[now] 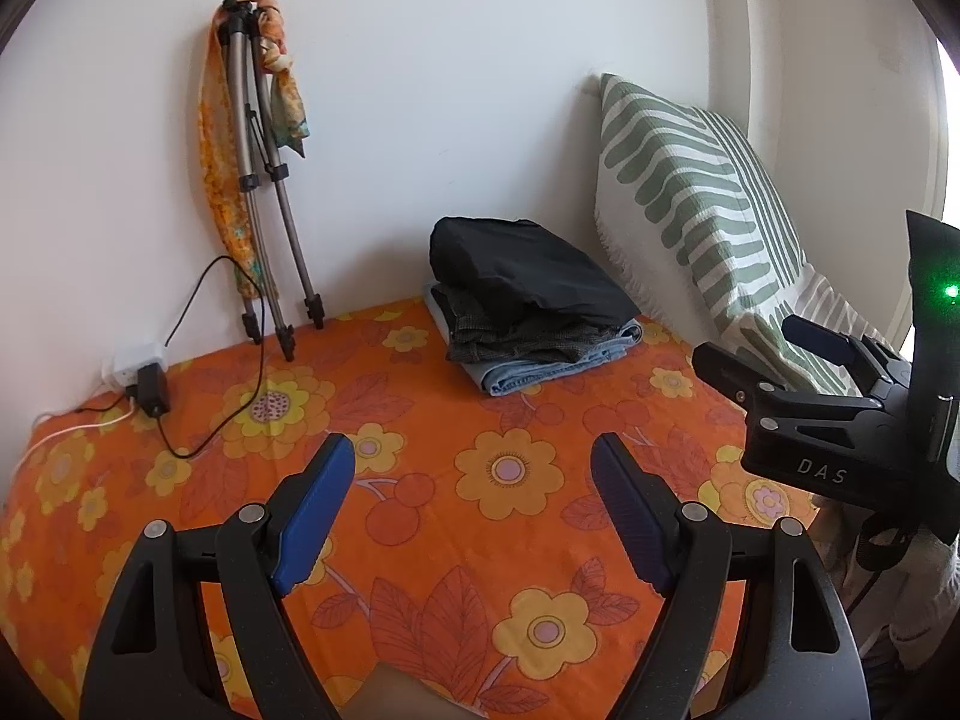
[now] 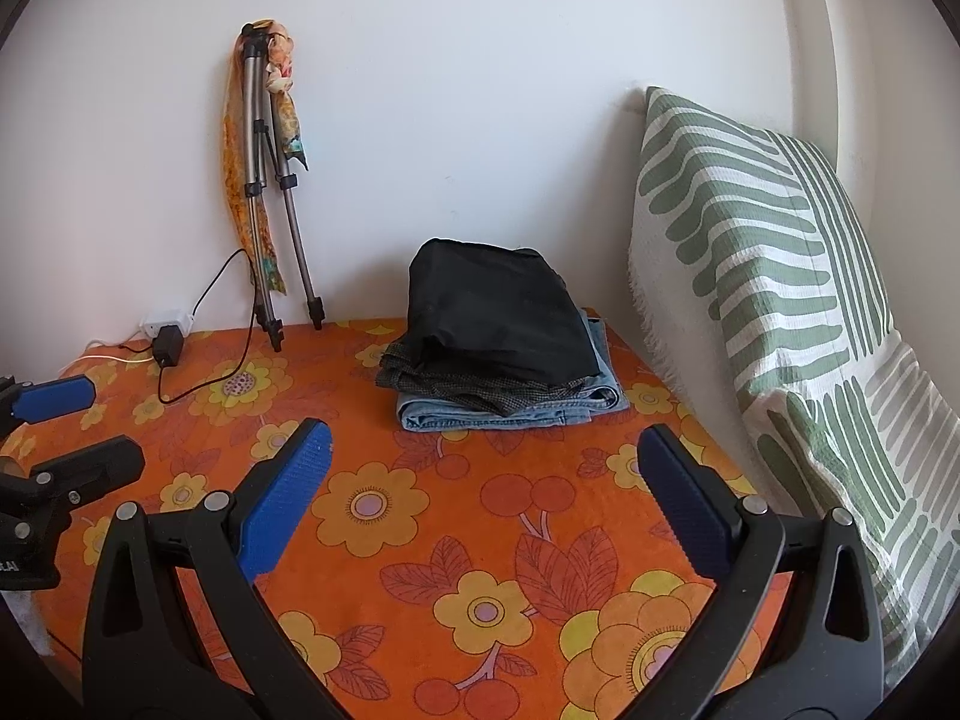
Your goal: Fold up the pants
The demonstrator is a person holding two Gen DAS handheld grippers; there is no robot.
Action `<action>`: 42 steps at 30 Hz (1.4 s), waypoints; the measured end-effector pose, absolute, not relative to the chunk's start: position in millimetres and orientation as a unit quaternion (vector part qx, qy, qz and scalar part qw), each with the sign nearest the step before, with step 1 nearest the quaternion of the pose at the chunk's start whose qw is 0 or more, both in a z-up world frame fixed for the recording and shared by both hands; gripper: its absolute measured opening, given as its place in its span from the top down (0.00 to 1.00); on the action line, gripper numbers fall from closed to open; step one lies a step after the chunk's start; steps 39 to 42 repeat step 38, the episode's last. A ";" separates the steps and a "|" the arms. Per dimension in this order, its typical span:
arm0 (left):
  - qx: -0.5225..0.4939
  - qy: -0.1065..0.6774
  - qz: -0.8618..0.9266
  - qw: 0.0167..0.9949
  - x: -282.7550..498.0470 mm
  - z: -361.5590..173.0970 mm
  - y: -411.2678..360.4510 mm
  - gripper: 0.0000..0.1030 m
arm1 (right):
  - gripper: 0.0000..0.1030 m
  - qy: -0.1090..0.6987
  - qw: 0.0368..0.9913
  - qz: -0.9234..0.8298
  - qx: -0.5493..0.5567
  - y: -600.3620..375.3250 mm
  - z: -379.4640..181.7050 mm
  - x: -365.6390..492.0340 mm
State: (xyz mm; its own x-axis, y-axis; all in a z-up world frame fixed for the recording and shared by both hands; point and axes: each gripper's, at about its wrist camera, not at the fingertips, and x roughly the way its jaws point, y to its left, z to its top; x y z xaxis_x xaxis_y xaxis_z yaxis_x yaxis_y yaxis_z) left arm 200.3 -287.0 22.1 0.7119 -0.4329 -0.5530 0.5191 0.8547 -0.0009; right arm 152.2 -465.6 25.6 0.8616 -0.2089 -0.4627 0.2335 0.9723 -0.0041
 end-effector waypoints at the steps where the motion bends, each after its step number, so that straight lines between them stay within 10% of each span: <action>1: 0.077 0.278 -0.259 0.922 200.4 22.4 -286.4 0.21 | 0.00 0.237 0.964 -0.115 0.026 -465.5 25.7 152.1; 42: 0.070 0.275 -0.256 0.924 199.3 24.4 -281.1 0.21 | 0.00 0.244 0.964 -0.102 0.027 -466.7 17.7 162.8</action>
